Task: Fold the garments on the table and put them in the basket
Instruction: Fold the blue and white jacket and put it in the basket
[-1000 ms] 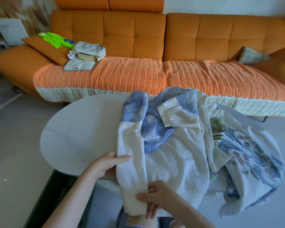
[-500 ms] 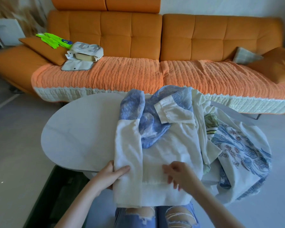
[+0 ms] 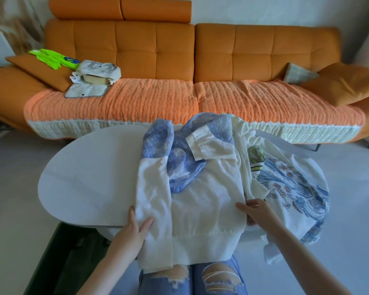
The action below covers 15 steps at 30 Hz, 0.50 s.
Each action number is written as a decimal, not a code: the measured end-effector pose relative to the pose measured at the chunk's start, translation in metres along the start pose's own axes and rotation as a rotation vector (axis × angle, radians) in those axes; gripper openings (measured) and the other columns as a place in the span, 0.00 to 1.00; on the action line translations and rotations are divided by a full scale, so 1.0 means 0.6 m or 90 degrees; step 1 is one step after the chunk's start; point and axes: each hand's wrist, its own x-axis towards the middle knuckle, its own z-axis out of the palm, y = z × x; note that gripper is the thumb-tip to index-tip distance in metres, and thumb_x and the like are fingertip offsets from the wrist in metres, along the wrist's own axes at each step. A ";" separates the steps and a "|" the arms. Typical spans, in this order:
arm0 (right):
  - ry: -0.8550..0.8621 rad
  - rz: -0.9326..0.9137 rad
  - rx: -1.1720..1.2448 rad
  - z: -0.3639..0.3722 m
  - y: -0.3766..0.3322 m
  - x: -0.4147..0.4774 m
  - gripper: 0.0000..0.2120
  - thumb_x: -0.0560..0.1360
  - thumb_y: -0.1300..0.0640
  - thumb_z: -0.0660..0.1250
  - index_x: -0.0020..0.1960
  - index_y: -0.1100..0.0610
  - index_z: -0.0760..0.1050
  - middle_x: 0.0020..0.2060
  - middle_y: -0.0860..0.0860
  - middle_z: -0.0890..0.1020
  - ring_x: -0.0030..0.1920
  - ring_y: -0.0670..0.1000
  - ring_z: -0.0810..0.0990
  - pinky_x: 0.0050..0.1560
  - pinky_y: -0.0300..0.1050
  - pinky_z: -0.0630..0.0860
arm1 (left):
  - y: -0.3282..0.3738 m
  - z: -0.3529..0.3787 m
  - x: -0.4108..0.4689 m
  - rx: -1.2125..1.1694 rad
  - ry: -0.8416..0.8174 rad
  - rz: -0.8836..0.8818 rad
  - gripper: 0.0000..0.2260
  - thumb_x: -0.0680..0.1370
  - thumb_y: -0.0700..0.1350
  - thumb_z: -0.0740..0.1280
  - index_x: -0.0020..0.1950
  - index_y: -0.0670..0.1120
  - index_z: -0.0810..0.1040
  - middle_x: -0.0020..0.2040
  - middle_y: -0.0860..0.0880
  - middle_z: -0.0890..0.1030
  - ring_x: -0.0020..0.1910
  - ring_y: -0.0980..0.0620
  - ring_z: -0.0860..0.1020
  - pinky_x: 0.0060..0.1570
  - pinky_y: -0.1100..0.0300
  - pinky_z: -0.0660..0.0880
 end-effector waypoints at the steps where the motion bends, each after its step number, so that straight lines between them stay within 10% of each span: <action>1: -0.016 0.003 0.014 0.000 -0.006 -0.002 0.08 0.72 0.60 0.71 0.45 0.66 0.80 0.28 0.52 0.80 0.28 0.49 0.76 0.31 0.40 0.73 | 0.003 -0.007 -0.001 0.072 -0.009 -0.008 0.33 0.79 0.63 0.51 0.77 0.46 0.46 0.63 0.41 0.75 0.51 0.43 0.79 0.46 0.54 0.78; 4: -0.048 0.003 0.077 0.002 -0.019 -0.010 0.07 0.71 0.62 0.71 0.48 0.64 0.79 0.37 0.54 0.83 0.35 0.50 0.80 0.31 0.37 0.77 | 0.030 -0.034 -0.001 0.316 0.102 0.036 0.28 0.79 0.62 0.48 0.72 0.45 0.60 0.62 0.44 0.76 0.58 0.45 0.76 0.53 0.55 0.72; 8: -0.077 0.044 0.168 0.005 -0.020 -0.014 0.11 0.72 0.56 0.72 0.52 0.59 0.78 0.46 0.57 0.84 0.44 0.55 0.84 0.38 0.48 0.82 | 0.102 -0.064 0.025 0.261 0.280 0.200 0.17 0.80 0.54 0.55 0.59 0.44 0.74 0.53 0.44 0.75 0.54 0.43 0.73 0.49 0.53 0.70; 15: 0.029 -0.015 0.129 0.007 -0.017 -0.008 0.11 0.76 0.51 0.66 0.53 0.57 0.75 0.39 0.52 0.82 0.32 0.48 0.80 0.26 0.41 0.75 | 0.286 -0.020 0.155 0.027 0.162 0.355 0.10 0.79 0.45 0.61 0.52 0.43 0.79 0.51 0.46 0.78 0.51 0.45 0.78 0.51 0.49 0.74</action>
